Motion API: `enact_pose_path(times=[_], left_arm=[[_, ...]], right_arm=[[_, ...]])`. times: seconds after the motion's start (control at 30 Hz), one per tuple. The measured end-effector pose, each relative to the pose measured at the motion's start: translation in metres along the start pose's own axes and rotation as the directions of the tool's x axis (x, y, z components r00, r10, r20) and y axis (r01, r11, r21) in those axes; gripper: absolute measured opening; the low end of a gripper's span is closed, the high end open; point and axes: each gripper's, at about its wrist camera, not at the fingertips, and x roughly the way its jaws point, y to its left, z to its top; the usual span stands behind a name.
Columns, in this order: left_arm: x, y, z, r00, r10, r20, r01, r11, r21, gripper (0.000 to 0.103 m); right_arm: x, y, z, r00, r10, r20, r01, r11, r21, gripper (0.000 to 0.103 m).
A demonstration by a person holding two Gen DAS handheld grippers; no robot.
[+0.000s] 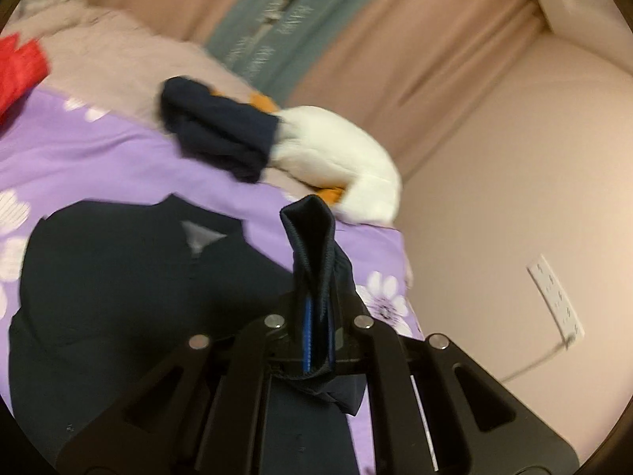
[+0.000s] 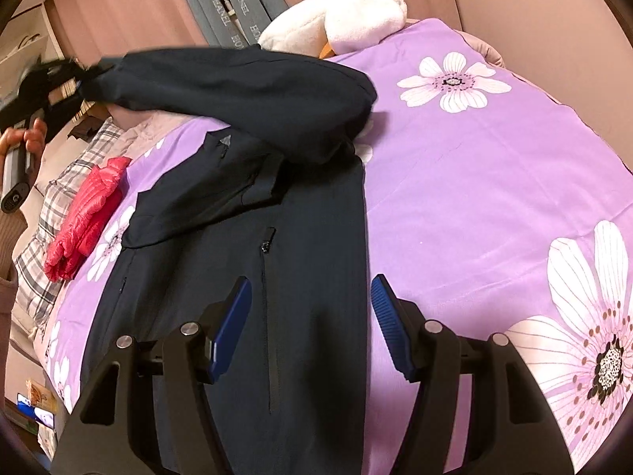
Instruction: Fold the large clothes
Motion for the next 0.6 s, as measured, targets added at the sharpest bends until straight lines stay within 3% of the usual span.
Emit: enact_pose_path(times=[0.2, 0.33, 0.4, 0.5, 0.6], left_arm=[[-0.016, 0.099, -0.001, 0.989, 0.145, 0.012, -0.143, 0.981, -0.132, 0.005], [-0.019, 0.144, -0.014, 0.984, 0.174, -0.050, -0.180, 0.968, -0.172, 0.005], [-0.016, 0.158, -0.022, 0.980, 0.181, -0.084, -0.193, 0.965, -0.178, 0.005], [-0.012, 0.166, -0.030, 0.978, 0.174, -0.115, -0.194, 0.963, -0.190, 0.005], [-0.018, 0.169, -0.028, 0.981, 0.152, -0.120, -0.173, 0.966, -0.193, 0.005]], right_arm=[[0.012, 0.003, 0.004, 1.000, -0.011, -0.028, 0.011, 1.000, -0.017, 0.063], [0.027, 0.013, 0.011, 0.998, -0.025, -0.057, 0.021, 0.997, -0.071, 0.063], [0.043, 0.025, 0.023, 0.996, -0.060, -0.071, 0.048, 0.986, -0.161, 0.063], [0.070, 0.045, 0.048, 0.989, -0.148, -0.025, 0.132, 0.936, -0.327, 0.063], [0.107, 0.054, 0.072, 0.965, -0.262, 0.028, 0.244, 0.849, -0.468, 0.063]])
